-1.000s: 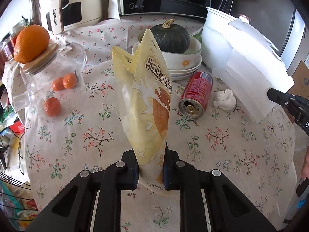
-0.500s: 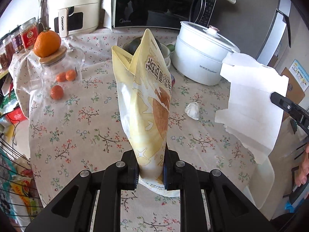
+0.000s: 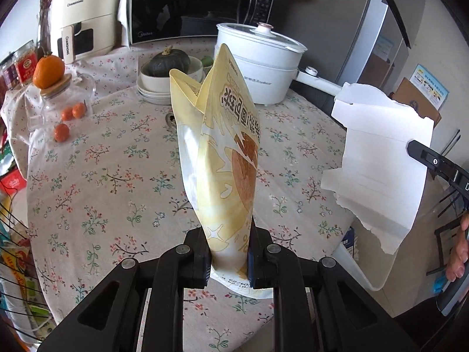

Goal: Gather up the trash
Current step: 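Carry the yellow pouch and blue carton over the bin and release both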

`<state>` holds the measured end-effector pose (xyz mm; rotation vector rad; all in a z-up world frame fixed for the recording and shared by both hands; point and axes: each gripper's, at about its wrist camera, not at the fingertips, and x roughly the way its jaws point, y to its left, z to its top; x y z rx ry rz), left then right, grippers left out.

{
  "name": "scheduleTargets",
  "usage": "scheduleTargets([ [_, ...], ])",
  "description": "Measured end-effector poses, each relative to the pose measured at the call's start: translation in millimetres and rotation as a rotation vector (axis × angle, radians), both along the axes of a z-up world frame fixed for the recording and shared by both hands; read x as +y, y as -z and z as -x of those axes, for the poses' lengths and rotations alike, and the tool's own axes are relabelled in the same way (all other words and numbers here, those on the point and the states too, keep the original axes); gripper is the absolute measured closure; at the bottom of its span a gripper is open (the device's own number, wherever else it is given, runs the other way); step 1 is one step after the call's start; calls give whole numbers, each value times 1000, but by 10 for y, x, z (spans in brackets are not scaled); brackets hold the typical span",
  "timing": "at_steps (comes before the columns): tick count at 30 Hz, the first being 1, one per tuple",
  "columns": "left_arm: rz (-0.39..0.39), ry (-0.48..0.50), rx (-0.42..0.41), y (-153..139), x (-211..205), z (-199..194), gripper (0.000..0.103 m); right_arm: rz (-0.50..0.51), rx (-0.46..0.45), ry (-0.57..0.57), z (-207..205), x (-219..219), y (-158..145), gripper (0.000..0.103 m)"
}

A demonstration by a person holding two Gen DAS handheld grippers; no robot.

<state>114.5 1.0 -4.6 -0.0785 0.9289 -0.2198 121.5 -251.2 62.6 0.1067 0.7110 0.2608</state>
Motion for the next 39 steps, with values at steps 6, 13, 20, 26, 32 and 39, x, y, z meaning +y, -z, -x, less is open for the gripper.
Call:
scheduleTargets([
  [6,-25,78,-15,21,-329,54,84,-42,4,79,198,-431,-76,103],
  [13,-21,151,-11,62,-624,88,84,-42,62,211,345,-953,6,103],
  [20,-27,218,0,117,-931,97,84,-15,166,316,448,-1383,225,103],
  [26,-34,276,7,177,-1187,104,84,-28,252,349,467,-1619,486,102],
  [32,-42,326,21,252,-1411,100,83,-65,338,387,396,-1812,706,95],
  [39,-37,386,41,325,-1689,121,83,-44,330,429,461,-1999,690,61],
])
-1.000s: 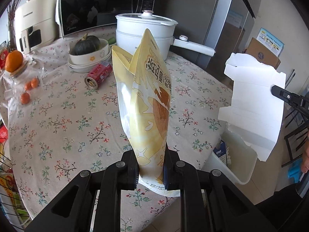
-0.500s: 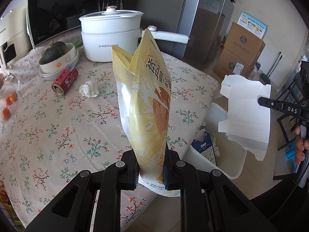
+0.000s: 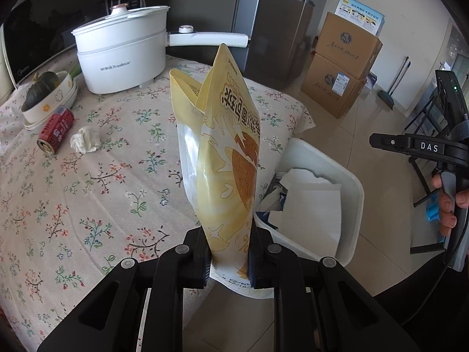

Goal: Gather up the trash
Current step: 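Carry the yellow pouch and blue carton over the bin and release both, then move both tools back over the table toward the red can and tissue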

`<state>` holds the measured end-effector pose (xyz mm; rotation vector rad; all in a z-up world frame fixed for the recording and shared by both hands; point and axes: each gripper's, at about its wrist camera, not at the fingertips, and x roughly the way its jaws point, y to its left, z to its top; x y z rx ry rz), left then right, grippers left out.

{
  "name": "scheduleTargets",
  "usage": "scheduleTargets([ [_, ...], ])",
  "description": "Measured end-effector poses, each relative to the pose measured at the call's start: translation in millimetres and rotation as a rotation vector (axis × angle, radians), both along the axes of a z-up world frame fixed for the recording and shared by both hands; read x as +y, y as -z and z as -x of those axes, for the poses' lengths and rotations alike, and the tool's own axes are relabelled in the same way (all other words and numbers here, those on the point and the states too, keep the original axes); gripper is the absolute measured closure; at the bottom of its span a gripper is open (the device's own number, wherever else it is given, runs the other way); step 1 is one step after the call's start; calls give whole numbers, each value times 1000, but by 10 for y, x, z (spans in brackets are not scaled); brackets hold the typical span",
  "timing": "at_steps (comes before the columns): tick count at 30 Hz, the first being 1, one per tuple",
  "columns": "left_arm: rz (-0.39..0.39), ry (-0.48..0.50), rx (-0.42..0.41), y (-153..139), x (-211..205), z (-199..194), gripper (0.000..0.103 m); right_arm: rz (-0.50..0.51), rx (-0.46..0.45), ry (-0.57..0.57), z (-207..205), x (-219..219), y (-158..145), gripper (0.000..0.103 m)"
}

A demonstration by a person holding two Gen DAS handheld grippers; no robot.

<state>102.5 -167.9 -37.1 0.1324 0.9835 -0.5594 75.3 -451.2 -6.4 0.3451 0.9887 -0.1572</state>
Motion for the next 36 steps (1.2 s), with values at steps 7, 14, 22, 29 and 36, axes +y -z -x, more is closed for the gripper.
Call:
scheduleTargets([
  [7,-15,94,12,126,-464,87,83,26,17,8,95,-155,45,57],
  [14,-37,190,29,321,-938,148,81,21,24,46,211,-380,70,51],
  [22,-29,244,20,464,-1269,127,70,22,26,79,297,-553,74,46],
  [29,-86,215,-31,499,-1375,92,24,3,32,124,395,-737,94,39],
  [36,-88,165,-36,404,-1184,26,22,-11,33,129,390,-747,87,36],
])
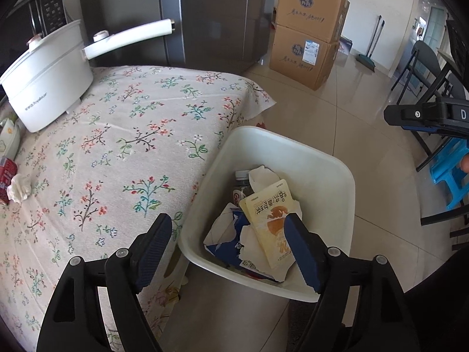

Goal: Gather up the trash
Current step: 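Move both tools back over the table toward the red can and tissue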

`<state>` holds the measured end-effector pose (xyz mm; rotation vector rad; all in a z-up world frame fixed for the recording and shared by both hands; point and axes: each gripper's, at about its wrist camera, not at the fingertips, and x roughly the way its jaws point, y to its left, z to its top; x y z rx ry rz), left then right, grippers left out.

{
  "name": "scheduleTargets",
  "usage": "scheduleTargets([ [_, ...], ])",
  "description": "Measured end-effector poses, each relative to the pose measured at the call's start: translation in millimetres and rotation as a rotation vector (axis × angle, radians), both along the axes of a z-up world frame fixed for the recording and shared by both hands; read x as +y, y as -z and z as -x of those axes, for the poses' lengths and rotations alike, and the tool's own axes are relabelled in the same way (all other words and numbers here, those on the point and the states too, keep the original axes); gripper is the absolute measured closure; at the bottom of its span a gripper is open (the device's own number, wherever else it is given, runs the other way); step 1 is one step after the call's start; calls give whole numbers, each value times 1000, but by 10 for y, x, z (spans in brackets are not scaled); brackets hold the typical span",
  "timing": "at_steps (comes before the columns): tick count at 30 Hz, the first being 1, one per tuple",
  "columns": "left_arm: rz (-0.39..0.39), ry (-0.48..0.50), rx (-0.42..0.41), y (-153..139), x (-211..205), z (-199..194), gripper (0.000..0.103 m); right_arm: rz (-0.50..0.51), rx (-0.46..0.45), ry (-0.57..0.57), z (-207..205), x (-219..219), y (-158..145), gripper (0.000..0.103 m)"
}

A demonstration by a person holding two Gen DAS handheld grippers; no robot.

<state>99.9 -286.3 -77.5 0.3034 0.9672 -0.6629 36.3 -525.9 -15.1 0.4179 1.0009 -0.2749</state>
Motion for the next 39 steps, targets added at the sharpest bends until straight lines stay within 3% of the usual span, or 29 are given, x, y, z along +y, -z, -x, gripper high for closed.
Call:
scheduleTargets([
  [18,17,-280,-42,-361,1192,-326,16,14,-16,-107,-260,502,-92,31],
  [28,29,-411,-38,-460,1774,-415,11,36,-25,-200,-545,1046,-136,28],
  [34,17,-483,-56,-507,2092,-444,0,46,-33,-247,-723,1392,-164,23],
  [39,53,-572,-57,-575,2455,-481,0,49,-32,-285,-914,1722,-165,20],
])
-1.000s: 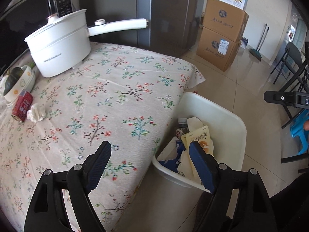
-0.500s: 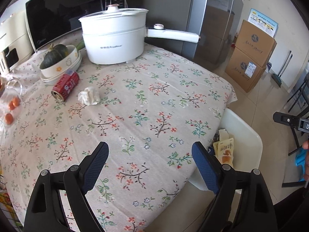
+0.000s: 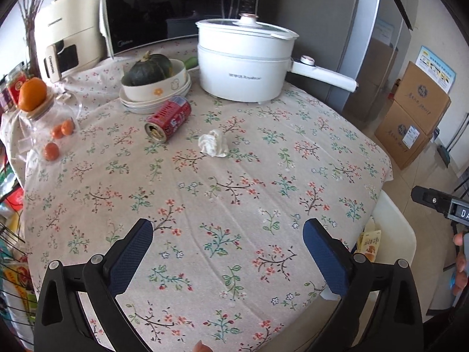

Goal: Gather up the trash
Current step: 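Move both tools back over the table toward the red can and tissue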

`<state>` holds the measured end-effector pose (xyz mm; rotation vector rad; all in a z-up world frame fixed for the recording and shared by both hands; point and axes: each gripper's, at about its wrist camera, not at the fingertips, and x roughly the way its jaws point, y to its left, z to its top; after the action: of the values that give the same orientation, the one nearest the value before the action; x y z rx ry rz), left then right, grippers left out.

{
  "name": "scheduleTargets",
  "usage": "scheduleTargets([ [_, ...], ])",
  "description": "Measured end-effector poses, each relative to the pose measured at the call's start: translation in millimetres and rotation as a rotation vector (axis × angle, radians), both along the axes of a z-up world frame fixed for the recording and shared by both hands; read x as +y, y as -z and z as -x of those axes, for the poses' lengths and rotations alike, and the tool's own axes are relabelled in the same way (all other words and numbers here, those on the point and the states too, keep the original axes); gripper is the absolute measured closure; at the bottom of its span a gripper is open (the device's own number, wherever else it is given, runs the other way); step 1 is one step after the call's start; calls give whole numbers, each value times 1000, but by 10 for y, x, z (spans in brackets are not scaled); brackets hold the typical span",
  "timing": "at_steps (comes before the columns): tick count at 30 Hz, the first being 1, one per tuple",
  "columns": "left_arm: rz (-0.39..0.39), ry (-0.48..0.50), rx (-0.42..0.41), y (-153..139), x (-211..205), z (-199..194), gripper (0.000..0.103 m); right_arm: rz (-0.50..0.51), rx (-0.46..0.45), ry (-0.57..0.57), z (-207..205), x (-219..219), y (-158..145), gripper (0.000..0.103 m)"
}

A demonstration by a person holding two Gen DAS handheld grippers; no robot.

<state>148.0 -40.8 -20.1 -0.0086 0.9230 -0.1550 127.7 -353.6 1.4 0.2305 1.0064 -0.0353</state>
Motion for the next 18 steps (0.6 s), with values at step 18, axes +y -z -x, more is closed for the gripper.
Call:
scheduleTargets([
  [18,19,-237,23,95,1323,-274,0,43,83,-181,-1053,1384,488,20],
])
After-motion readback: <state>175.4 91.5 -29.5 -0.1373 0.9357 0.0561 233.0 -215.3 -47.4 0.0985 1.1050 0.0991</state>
